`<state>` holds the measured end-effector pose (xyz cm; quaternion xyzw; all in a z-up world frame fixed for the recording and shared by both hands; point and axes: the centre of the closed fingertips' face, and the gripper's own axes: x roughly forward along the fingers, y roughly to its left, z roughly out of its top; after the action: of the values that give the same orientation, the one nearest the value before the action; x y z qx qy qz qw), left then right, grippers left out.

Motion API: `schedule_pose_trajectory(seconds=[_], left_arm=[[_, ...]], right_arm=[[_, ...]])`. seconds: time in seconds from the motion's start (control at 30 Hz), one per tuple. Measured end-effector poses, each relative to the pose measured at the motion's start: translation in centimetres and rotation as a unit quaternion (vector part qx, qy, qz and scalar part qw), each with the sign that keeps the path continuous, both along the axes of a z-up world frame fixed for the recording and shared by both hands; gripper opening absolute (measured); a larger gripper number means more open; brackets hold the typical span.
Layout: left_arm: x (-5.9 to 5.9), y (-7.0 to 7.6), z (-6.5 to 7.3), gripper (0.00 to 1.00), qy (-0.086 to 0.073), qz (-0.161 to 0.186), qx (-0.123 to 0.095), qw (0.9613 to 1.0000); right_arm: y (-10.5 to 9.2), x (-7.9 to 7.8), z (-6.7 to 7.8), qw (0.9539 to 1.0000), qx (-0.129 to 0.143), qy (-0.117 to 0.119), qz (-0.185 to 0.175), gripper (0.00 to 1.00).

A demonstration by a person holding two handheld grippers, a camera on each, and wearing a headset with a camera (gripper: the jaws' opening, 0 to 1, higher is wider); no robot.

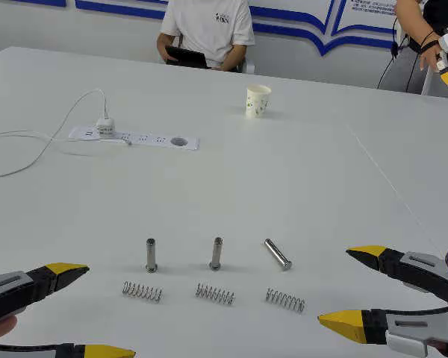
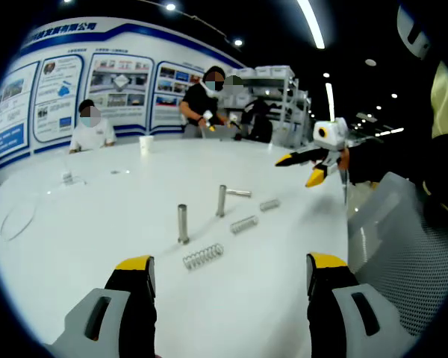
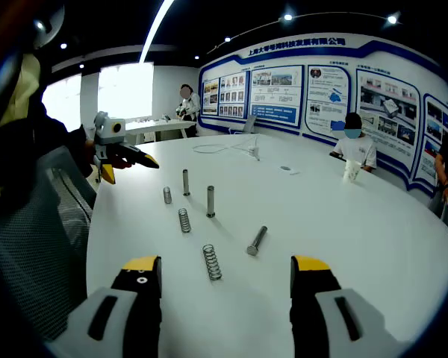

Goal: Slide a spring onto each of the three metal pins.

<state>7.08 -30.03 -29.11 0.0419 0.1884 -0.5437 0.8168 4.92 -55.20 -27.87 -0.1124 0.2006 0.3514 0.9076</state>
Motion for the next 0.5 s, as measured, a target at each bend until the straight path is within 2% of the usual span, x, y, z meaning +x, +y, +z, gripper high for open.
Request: schedule_pose_trajectory(seconds=[0.5], left_arm=[[-0.14,0.27,0.06,0.85,0.001,0.004,-0.002,1.0]], right_arm=[[0.42,0.1,0.11,1.0,0.002,0.0,0.0,0.71]])
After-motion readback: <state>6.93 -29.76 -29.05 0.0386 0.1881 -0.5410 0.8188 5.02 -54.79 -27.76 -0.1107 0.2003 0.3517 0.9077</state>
